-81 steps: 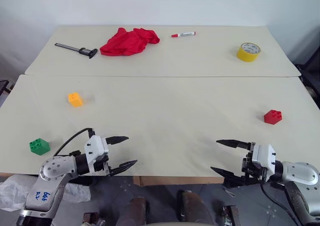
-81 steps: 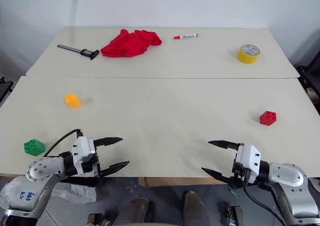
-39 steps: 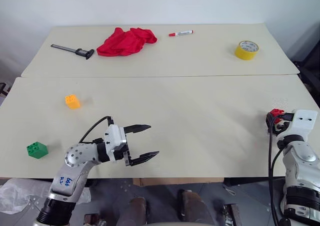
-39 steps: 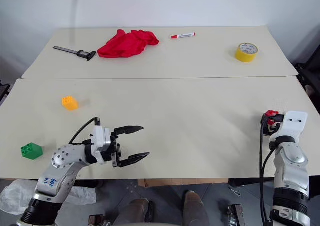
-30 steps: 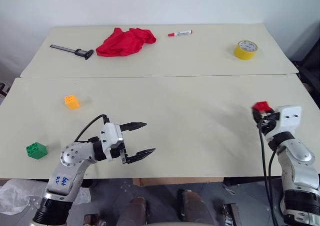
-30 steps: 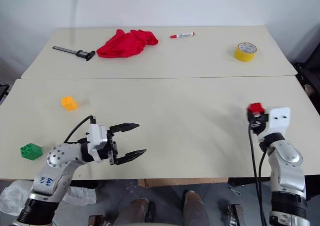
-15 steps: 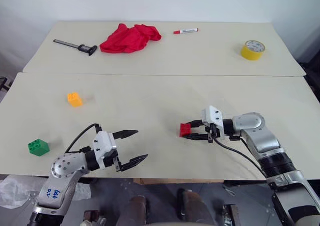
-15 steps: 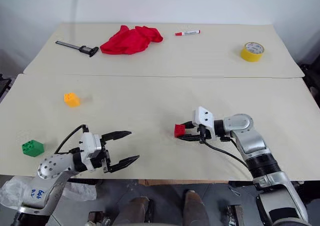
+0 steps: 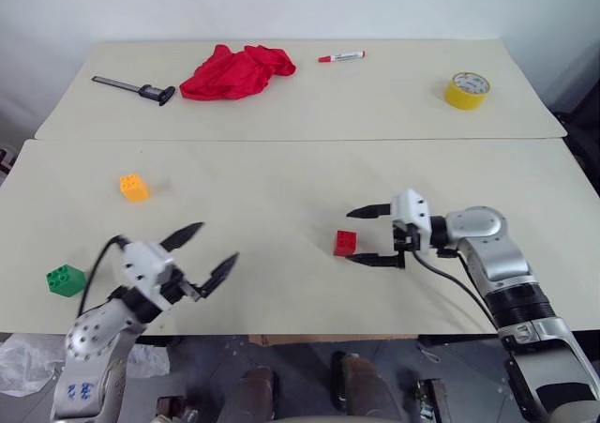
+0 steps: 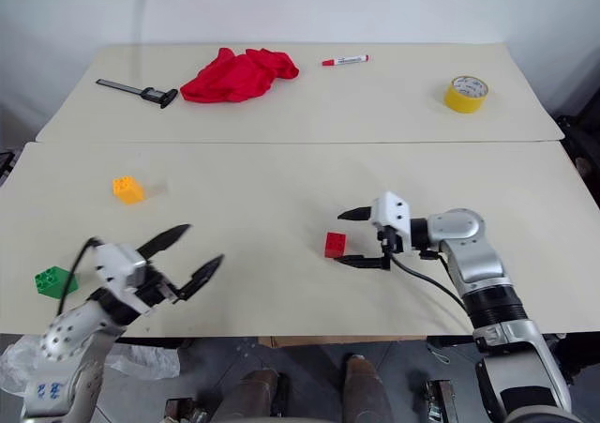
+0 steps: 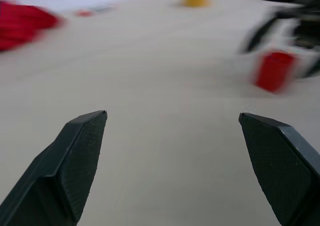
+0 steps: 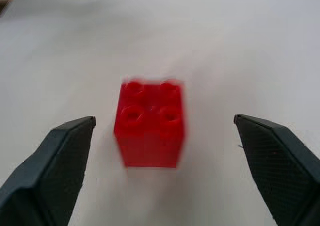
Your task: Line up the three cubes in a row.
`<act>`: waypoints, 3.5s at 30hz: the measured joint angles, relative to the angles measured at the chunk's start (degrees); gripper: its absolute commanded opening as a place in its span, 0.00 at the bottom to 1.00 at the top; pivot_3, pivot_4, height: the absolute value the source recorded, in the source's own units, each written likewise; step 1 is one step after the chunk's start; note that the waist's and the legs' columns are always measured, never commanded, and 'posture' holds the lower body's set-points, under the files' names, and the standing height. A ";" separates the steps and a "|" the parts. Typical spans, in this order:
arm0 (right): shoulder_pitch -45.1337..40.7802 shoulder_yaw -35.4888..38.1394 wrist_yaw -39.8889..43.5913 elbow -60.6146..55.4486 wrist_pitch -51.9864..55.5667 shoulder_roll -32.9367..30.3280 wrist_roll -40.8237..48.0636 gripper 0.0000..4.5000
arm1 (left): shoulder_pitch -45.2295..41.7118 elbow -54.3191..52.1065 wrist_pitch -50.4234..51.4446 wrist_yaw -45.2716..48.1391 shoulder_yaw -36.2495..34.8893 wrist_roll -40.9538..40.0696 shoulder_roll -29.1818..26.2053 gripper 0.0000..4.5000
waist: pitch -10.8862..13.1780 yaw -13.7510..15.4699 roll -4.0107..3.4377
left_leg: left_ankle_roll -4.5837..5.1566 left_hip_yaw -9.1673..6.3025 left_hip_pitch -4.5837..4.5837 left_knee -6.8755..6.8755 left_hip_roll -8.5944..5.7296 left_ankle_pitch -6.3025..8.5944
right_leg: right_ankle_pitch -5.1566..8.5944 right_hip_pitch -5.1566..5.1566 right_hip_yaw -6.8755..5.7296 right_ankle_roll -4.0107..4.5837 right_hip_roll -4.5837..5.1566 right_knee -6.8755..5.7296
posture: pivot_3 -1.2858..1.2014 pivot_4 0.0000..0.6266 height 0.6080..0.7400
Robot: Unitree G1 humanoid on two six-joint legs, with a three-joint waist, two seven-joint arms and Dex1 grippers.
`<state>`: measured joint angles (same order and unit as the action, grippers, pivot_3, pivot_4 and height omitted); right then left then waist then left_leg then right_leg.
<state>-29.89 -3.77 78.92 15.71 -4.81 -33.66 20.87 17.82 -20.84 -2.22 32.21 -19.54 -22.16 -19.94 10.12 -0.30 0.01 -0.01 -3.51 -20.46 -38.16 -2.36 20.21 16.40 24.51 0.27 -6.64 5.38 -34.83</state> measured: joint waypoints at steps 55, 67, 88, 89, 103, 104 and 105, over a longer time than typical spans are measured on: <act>13.45 7.67 3.42 -5.51 -9.46 2.66 9.64 1.00 | -21.55 6.01 1.09 8.89 3.97 -3.74 -18.81 0.34 | -0.11 1.65 -0.04 | 0.21 0.07 0.14 -0.77 -0.24 0.23 | -0.10 -0.40 0.03 -0.16 0.22 -0.06 | 0.52 0.24 1.00; 26.75 14.40 -2.08 -11.84 -10.02 -1.91 8.91 1.00 | -54.17 53.28 -11.39 43.06 29.71 6.82 -6.07 0.34 | -0.08 0.28 -0.07 | 0.19 0.41 0.06 -0.91 0.08 0.26 | -0.15 -0.20 0.14 -0.25 -0.58 -0.45 | 0.52 0.24 1.00; 26.26 10.55 -6.90 -19.55 -6.88 0.61 9.42 1.00 | -53.59 51.69 -13.08 39.26 20.22 5.04 -5.16 0.97 | -0.02 -0.31 0.04 | 0.08 0.63 0.05 -0.95 0.33 0.29 | -0.16 0.08 0.51 -0.27 -0.49 -0.68 | 0.52 0.24 1.00; 25.71 10.24 -6.83 -19.57 -6.55 0.84 9.57 1.00 | -51.54 47.74 -11.61 38.08 18.26 3.94 -7.01 0.97 | -0.02 -0.46 0.04 | 0.03 0.61 0.05 -0.95 0.40 0.30 | -0.14 0.09 0.48 -0.23 -0.49 -0.69 | 0.52 0.24 1.00; 15.20 3.99 -8.76 -14.02 -6.03 10.20 8.08 1.00 | -10.67 20.98 -2.26 -3.44 -15.23 -0.11 0.00 0.99 | -0.05 0.59 0.09 | 0.00 0.60 0.18 -0.91 0.37 0.37 | -0.06 0.00 0.44 -0.08 -0.38 -0.52 | 0.52 0.24 1.00; 14.87 3.92 -8.96 -13.67 -6.52 10.60 7.55 1.00 | -9.14 20.45 -2.32 -5.96 -16.28 -0.11 1.78 0.99 | -0.05 0.85 0.12 | 0.00 0.58 0.16 -0.91 0.33 0.37 | -0.06 0.00 0.40 -0.08 -0.33 -0.50 | 0.52 0.24 1.00; 14.56 3.92 -9.26 -13.36 -6.90 10.81 7.14 1.00 | -7.71 19.72 -2.43 -8.11 -17.05 -0.11 3.54 0.99 | -0.07 1.07 0.14 | 0.02 0.58 0.16 -0.92 0.28 0.37 | -0.06 -0.01 0.40 -0.08 -0.27 -0.52 | 0.52 0.24 1.00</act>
<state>-15.32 0.14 69.66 2.36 -11.71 -22.85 28.01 10.11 -1.12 -4.65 24.10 -36.60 -22.27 -16.39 10.05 0.78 0.15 0.01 -2.93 -20.29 -39.08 -2.08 20.58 16.34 24.50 0.67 -6.72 5.10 -35.34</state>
